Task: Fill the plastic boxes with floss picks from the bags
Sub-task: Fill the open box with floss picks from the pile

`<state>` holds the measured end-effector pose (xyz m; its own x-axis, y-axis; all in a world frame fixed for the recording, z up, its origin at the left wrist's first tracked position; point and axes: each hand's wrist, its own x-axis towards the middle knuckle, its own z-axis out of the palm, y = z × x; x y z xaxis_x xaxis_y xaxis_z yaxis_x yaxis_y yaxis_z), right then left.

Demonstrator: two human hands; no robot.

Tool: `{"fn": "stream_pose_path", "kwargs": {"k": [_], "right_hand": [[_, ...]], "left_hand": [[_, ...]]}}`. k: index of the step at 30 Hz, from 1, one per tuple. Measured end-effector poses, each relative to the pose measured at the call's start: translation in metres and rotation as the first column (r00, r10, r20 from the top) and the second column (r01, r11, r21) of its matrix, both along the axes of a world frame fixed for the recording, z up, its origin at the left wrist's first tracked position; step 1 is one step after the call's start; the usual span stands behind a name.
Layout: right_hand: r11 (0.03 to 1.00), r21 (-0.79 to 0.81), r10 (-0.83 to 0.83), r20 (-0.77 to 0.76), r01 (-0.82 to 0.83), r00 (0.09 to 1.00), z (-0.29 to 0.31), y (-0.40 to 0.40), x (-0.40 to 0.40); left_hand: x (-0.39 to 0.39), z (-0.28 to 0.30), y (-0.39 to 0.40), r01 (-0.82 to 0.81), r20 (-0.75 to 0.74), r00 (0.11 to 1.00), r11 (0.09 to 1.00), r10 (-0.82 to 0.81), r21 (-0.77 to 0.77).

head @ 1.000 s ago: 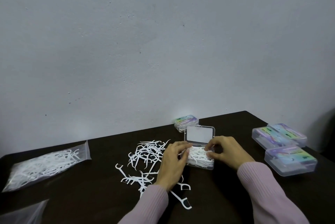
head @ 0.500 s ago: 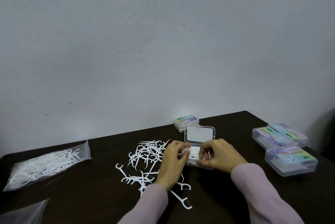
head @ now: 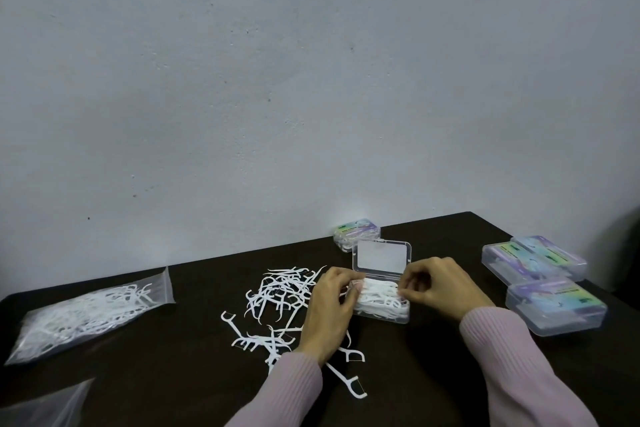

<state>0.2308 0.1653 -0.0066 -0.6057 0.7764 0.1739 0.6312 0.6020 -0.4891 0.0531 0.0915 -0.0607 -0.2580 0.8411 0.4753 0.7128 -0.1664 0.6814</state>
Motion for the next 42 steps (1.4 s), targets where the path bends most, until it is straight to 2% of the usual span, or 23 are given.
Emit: {"fn": "stream_pose_path", "kwargs": {"k": [6, 16, 20, 25, 27, 30, 33, 36, 39, 42], "right_hand": [[0.999, -0.031, 0.031, 0.003, -0.031, 1.000, -0.002, -0.001, -0.002], [0.999, 0.018, -0.039, -0.016, 0.039, 0.999, -0.004, 0.002, -0.003], [0.994, -0.055, -0.100, -0.081, 0.096, 0.992, -0.005, 0.003, -0.004], [0.960, -0.242, -0.194, -0.216, 0.140, 0.957, -0.009, 0.005, -0.005], [0.924, -0.366, -0.220, -0.273, 0.110, 0.937, -0.009, 0.004, -0.006], [0.855, -0.519, -0.236, -0.387, 0.002, 0.891, -0.008, 0.000, -0.009], [0.801, -0.595, -0.265, -0.455, -0.069, 0.850, -0.008, -0.004, -0.014], [0.717, -0.690, -0.367, -0.501, -0.105, 0.784, -0.010, 0.000, -0.020], [0.681, -0.725, -0.409, -0.497, -0.107, 0.766, -0.012, 0.004, -0.022], [0.718, -0.688, -0.351, -0.485, -0.102, 0.801, -0.017, 0.006, -0.021]], "left_hand": [[0.002, 0.005, -0.004, -0.020, -0.101, 0.994, 0.995, 0.030, 0.095], [0.002, 0.005, -0.006, -0.025, -0.134, 0.990, 0.997, 0.034, 0.069], [0.002, 0.002, -0.006, -0.007, -0.089, 0.996, 1.000, 0.005, -0.026], [0.002, 0.002, -0.005, -0.017, -0.068, 0.998, 1.000, 0.017, -0.007], [0.004, 0.005, -0.005, -0.026, -0.002, 1.000, 0.999, 0.026, 0.022], [0.006, 0.010, -0.006, -0.067, 0.234, 0.970, 0.998, 0.066, -0.004], [0.006, 0.011, -0.003, -0.018, 0.474, 0.880, 0.998, 0.045, -0.062], [0.006, 0.017, -0.003, 0.030, 0.661, 0.749, 0.994, 0.045, -0.102], [0.004, 0.020, -0.003, 0.061, 0.733, 0.678, 0.990, 0.051, -0.126], [0.004, 0.019, -0.003, 0.075, 0.735, 0.675, 0.986, 0.059, -0.149]]}}
